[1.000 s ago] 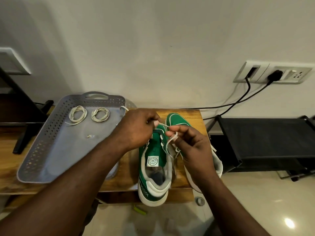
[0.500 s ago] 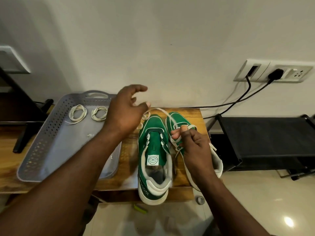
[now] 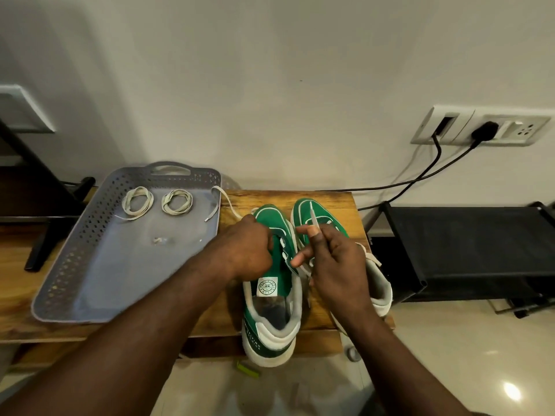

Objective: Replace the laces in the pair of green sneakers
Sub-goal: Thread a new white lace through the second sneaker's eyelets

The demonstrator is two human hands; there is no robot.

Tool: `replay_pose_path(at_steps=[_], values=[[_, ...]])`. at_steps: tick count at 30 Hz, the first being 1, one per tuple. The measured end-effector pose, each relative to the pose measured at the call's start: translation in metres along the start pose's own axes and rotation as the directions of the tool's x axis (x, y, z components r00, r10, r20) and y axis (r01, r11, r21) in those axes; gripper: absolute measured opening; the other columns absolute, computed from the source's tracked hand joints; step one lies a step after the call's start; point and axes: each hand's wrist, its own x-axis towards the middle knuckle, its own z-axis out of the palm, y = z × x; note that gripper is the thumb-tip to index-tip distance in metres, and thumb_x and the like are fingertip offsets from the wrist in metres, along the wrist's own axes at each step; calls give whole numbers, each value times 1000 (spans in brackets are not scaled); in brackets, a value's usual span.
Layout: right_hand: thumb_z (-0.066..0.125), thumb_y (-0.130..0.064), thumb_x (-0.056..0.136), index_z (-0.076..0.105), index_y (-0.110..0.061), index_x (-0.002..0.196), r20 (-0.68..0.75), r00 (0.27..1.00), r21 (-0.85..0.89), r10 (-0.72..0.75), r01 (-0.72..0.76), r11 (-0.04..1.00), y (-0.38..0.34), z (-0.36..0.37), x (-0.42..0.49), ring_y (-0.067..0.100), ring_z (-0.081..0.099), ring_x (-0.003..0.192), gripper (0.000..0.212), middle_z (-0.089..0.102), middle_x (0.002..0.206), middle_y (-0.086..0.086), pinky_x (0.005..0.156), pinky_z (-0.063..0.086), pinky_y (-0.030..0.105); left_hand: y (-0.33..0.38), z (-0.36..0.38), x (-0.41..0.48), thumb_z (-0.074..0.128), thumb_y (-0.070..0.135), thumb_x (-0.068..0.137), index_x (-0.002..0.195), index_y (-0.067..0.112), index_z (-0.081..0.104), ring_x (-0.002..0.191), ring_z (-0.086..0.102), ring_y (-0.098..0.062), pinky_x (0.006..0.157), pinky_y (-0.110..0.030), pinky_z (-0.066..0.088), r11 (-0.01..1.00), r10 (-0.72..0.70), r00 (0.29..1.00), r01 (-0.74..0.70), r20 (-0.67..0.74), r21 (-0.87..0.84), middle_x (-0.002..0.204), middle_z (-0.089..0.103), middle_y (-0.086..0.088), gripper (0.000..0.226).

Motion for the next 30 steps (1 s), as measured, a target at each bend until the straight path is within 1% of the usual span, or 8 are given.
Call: replay_pose_path(at_steps=[2, 5, 9, 11, 13, 20, 25, 30], values=[[48, -32, 110, 67, -30, 133, 36, 999, -108, -1, 5, 994, 3, 2, 1, 4, 59, 49, 29, 78, 78, -6, 58, 51, 29, -3, 0, 0, 66, 17, 92, 126, 25, 72, 115, 57, -26, 101, -43, 55, 999, -18, 999, 17, 34, 33, 137, 44, -6, 36], [55, -14, 108, 67, -34, 136, 58, 996, -338, -64, 80, 938, 9, 4, 1, -1, 59, 53, 36, 77, 87, -15, 50, 37, 12, -7, 3, -3, 66, 18, 91, 127, 32, 69, 119, 55, -27, 102, -43, 54, 999, -34, 995, 30, 98, 42, 134, 42, -4, 39], [62, -19, 104, 72, -33, 129, 20, 996, -327, -92, 93, 941, 14, 9, 1, -8, 63, 64, 30, 78, 93, -13, 59, 43, 9, -12, 8, -2, 67, 22, 89, 112, 34, 73, 109, 58, -24, 95, -44, 57, 999, -31, 998, 29, 55, 39, 124, 48, 0, 27], [66, -27, 103, 76, -32, 122, -20, 995, -264, -102, 93, 960, 13, 11, 1, -6, 67, 71, 22, 78, 89, -13, 66, 51, 16, -12, 12, 2, 67, 23, 89, 97, 32, 77, 96, 64, -20, 87, -43, 60, 999, -31, 999, 30, -27, -23, 112, 62, 1, 16], [67, -28, 102, 79, -28, 116, -39, 989, -270, -140, 125, 955, 11, 11, 4, -3, 66, 66, 18, 76, 82, -13, 63, 48, 15, -11, 14, 5, 66, 26, 92, 90, 27, 80, 86, 67, -18, 84, -42, 61, 992, -57, 996, 50, -63, -112, 96, 71, 1, 13], [64, -24, 100, 74, -27, 111, 108, 988, -608, -113, 156, 778, 17, 16, 4, 18, 70, 86, 16, 77, 96, -3, 77, 59, 38, -1, 27, 11, 69, 47, 95, 83, 16, 79, 79, 70, -21, 78, -39, 61, 962, -156, 987, 142, -42, -234, 80, 74, -3, 35], [65, -19, 98, 70, -28, 117, 124, 988, -631, -89, 148, 762, 15, 23, 3, 22, 69, 96, 21, 74, 108, -1, 84, 59, 40, 1, 34, 13, 73, 29, 90, 81, 17, 77, 77, 70, -23, 73, -38, 61, 929, -227, 972, 195, -67, -314, 80, 73, -4, 17], [63, -20, 99, 73, -22, 123, 119, 990, -685, -78, 139, 715, 15, 26, 6, 24, 69, 100, 25, 74, 112, 3, 89, 58, 37, -3, 42, 12, 76, 23, 88, 78, 16, 79, 78, 73, -25, 79, -46, 64, 870, -267, 962, 214, -59, -445, 78, 75, -5, 13]])
